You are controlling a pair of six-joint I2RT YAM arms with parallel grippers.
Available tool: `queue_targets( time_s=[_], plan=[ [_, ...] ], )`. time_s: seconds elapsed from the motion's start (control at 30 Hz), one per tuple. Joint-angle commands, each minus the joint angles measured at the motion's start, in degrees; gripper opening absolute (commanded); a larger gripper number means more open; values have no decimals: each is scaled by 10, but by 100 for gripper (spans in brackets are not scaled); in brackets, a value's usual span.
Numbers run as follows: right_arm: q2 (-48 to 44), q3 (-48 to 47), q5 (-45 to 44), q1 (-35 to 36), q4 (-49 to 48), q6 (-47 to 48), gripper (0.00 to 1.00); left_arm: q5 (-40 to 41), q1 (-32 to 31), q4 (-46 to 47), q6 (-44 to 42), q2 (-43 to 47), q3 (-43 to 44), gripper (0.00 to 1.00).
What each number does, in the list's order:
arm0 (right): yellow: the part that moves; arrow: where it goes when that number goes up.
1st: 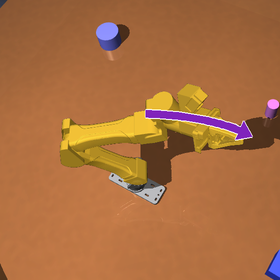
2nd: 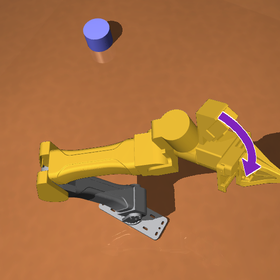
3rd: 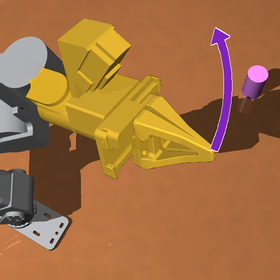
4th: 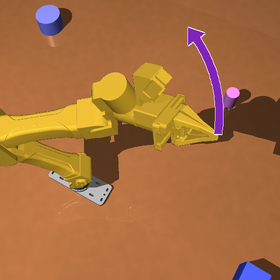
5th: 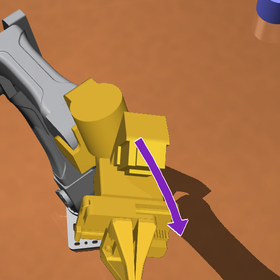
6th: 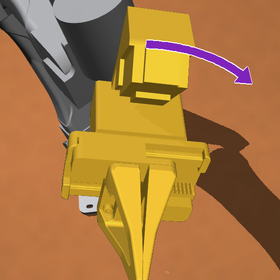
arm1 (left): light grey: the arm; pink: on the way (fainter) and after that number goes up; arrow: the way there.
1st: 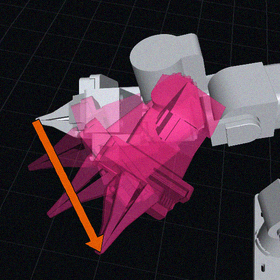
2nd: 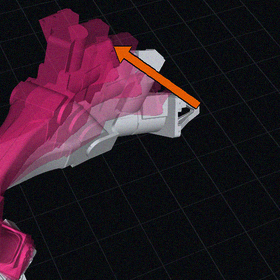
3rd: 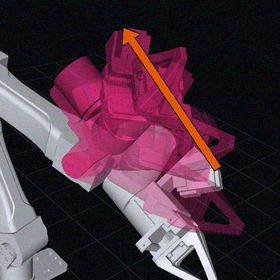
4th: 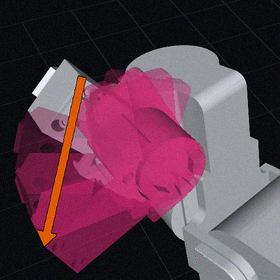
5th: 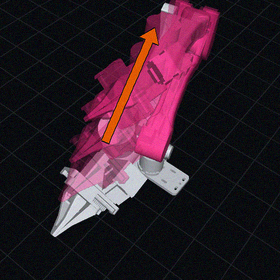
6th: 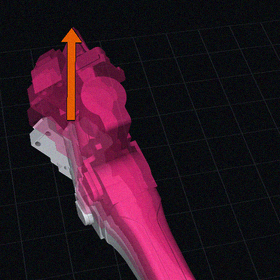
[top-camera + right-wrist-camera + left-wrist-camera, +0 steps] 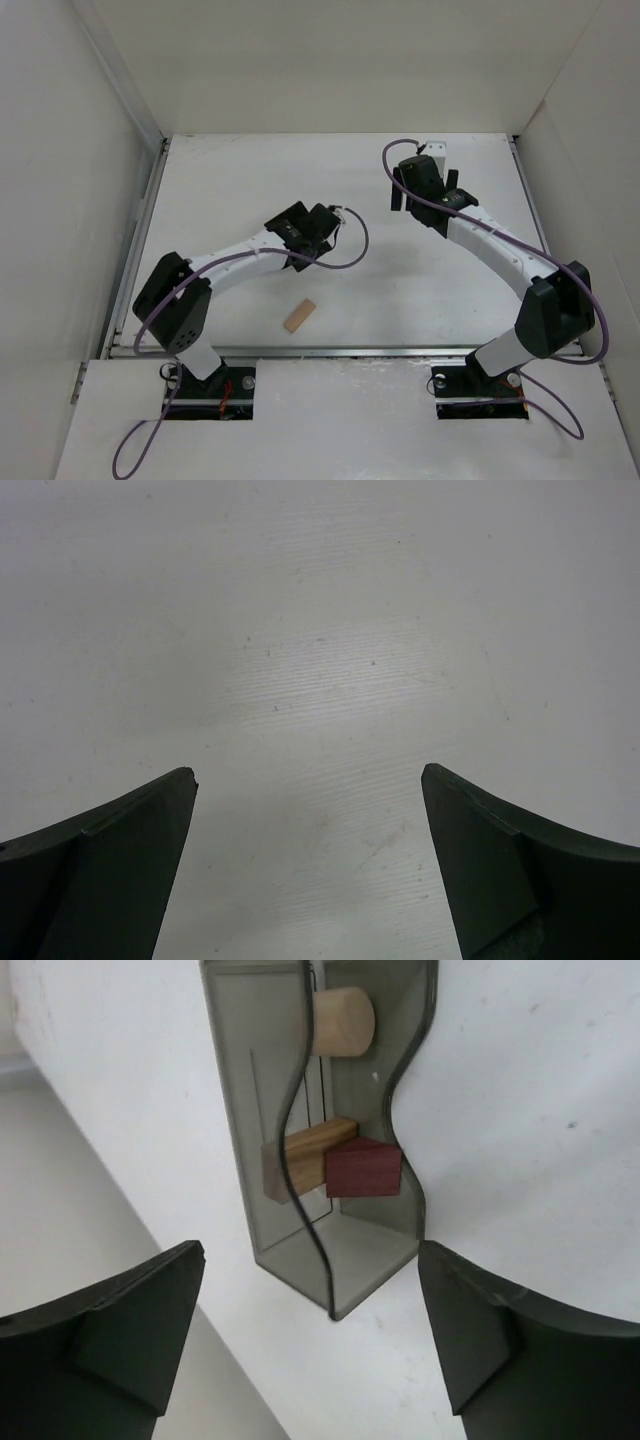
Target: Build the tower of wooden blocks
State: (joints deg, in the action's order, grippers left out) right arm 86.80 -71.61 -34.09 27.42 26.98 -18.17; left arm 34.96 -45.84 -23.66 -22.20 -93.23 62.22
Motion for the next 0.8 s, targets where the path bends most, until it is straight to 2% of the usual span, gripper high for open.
queue_targets(
  time_s=[0.0, 0.03, 0.07, 0.17, 0.2, 0.3, 0.47, 0.57, 0.77],
  plan=[
    [-23, 3, -5, 4, -3, -8, 100, -109, 32, -61, 25, 60, 72, 88],
    [-23, 3, -5, 4, -3, -8, 100, -136, 48, -67, 25, 60, 85, 90],
    [-23, 3, -5, 10, -3, -8, 100, -197, 89, -77, 30, 50, 100, 92],
    [-23, 3, 1, 10, -3, -3, 100, -299, 171, -117, 30, 8, 155, 90],
    [-23, 3, 1, 10, -3, -3, 100, -360, 187, -125, 30, -3, 166, 88],
    [-23, 3, 1, 10, 3, 10, 100, -439, 225, -154, 18, -37, 199, 86],
    [-23, 9, 1, 15, 3, 10, 100, -496, 236, -172, -3, -57, 222, 78],
    [-23, 9, 1, 15, 3, 10, 100, -507, 241, -177, -10, -70, 222, 77],
    [-23, 9, -5, 15, 8, 10, 100, -449, 260, -158, 9, -108, 222, 66]
  ],
)
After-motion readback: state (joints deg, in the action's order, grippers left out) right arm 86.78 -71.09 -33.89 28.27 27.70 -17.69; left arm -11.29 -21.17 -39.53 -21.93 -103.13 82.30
